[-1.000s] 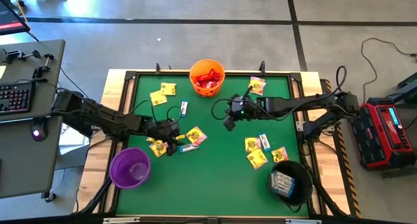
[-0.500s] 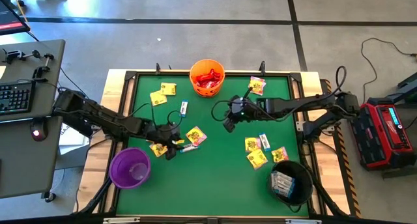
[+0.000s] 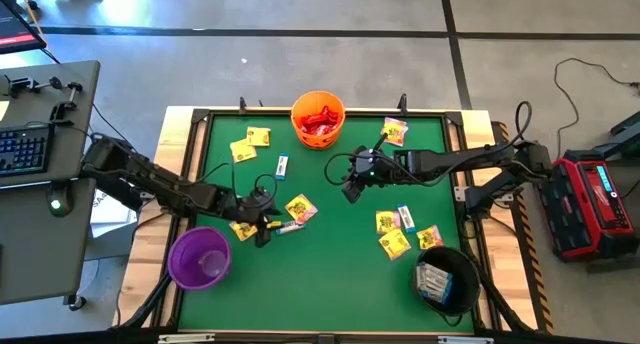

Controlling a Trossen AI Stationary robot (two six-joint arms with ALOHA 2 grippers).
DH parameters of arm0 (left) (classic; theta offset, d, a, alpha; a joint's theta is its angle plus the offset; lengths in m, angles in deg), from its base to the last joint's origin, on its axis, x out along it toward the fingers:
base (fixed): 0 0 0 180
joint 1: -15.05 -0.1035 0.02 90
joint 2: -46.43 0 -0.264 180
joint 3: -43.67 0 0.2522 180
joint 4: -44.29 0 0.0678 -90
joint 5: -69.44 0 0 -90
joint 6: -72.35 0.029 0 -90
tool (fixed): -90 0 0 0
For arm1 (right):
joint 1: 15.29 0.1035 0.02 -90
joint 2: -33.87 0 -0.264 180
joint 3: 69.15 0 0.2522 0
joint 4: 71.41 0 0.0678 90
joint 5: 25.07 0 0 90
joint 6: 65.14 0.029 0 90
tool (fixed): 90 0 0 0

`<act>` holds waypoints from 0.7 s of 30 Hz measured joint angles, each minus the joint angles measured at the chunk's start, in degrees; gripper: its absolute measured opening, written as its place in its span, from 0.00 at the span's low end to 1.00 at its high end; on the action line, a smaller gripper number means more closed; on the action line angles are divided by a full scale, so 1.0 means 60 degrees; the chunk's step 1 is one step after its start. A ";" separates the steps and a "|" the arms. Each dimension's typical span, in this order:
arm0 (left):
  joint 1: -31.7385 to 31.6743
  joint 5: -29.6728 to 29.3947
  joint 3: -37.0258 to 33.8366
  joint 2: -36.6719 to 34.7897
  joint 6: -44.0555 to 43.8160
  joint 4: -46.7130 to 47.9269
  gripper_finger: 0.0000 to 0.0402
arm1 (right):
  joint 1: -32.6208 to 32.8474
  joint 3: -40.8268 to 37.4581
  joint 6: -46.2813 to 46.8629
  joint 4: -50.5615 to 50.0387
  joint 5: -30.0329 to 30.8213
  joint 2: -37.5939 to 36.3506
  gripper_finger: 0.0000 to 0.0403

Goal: Sort candy by brand, put in halloween buckets
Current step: Put the white chocolate bar into the black bucket

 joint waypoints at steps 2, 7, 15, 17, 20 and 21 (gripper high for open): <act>0.0060 -0.0003 0.0000 0.0000 0.0010 0.0074 0.50 | 0.0000 0.0000 -0.0004 0.0000 0.0000 0.0000 0.38; 0.0122 0.0001 0.0000 0.0080 0.0084 0.0189 0.57 | 0.0000 0.0003 0.0007 0.0000 0.0000 0.0000 0.38; 0.0122 0.0477 0.0000 0.0932 -0.0302 0.0228 0.60 | 0.0000 0.0004 0.0007 0.0000 0.0000 0.0000 0.38; 0.0122 0.0477 0.0037 0.1115 -0.0328 0.0239 0.60 | 0.0000 0.0004 0.0007 -0.0002 0.0002 0.0000 0.38; 0.0122 0.0477 0.0132 0.1334 -0.0330 0.0248 0.60 | 0.0000 0.0004 0.0007 -0.0004 0.0000 0.0000 0.38; 0.0122 0.0483 0.0184 0.1438 -0.0326 0.0233 0.60 | 0.0000 0.0004 0.0007 -0.0004 0.0004 0.0000 0.38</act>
